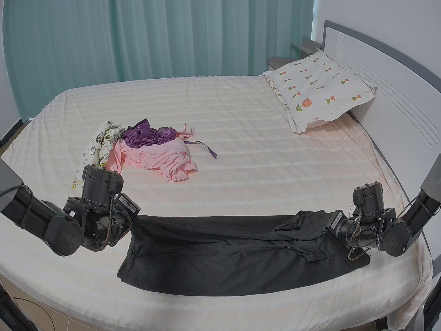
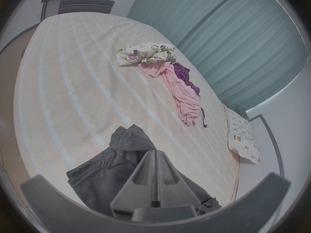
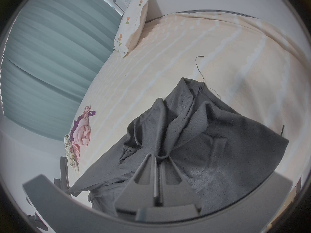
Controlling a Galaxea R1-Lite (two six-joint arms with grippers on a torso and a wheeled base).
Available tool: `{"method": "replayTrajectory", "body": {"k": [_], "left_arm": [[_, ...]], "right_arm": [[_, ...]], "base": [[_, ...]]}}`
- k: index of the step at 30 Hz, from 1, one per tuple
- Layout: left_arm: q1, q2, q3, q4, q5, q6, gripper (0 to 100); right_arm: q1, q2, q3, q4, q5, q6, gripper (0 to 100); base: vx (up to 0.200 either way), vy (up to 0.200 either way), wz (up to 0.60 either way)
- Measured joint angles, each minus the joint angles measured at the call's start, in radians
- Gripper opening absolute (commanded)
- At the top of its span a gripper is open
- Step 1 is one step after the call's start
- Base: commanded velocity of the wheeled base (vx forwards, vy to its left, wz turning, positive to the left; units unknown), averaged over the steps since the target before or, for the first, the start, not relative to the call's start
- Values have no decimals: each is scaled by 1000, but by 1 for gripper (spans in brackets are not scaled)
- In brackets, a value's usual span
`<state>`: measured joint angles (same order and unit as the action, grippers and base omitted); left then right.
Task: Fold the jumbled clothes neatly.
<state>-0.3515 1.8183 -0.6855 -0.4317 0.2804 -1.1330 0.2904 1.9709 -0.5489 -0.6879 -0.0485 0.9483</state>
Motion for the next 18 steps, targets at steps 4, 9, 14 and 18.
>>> {"method": "replayTrajectory", "body": {"k": [4,9,14,18], "left_arm": [[0,-5,0,11,0,0,0],[0,-8,0,19,0,-1,0],[0,-12,0,20,0,-1,0],[0,-15,0,20,0,-1,0]], "right_arm": [[-3,-16,15,4,3,-4,0],[-29,-25,43,24,10,-59,0],[-64,-28,83,22,33,-87,100],[-81,-30,106,14,40,-128,100]], "base": [[0,0,0],[0,0,0],[0,0,0],[0,0,0]]}}
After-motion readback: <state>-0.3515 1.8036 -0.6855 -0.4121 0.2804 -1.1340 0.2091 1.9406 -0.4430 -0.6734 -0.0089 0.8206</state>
